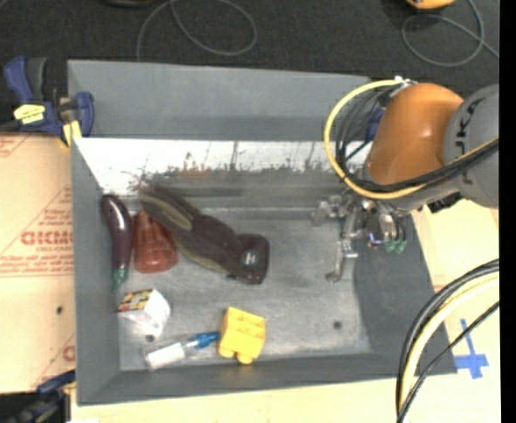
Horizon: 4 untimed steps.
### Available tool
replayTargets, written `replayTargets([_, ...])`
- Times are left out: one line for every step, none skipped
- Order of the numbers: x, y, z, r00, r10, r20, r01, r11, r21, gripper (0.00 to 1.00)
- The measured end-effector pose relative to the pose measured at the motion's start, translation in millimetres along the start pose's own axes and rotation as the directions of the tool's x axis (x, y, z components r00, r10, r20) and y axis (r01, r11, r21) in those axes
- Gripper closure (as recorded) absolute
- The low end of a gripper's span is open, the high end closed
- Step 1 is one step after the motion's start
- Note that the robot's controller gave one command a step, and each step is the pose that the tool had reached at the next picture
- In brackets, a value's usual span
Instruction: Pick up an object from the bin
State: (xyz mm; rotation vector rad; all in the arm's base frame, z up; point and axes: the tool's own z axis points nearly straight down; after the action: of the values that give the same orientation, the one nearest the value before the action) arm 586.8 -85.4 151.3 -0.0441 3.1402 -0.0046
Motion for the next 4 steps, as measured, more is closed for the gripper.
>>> replayTargets([-20.8, 20, 25, 0.998, 0.054, 0.009, -0.054, 0.999, -0.002, 0.00])
replayTargets([-37.8, 40, 48, 0.993, -0.117, 0.008, 0.117, 0.993, 0.002, 0.00])
replayTargets([-48.7, 57, 56, 0.954, -0.299, 0.010, 0.299, 0.954, 0.003, 0.00])
replayTargets([-56.3, 94, 64, 0.984, -0.178, 0.016, 0.178, 0.984, 0.003, 0.00])
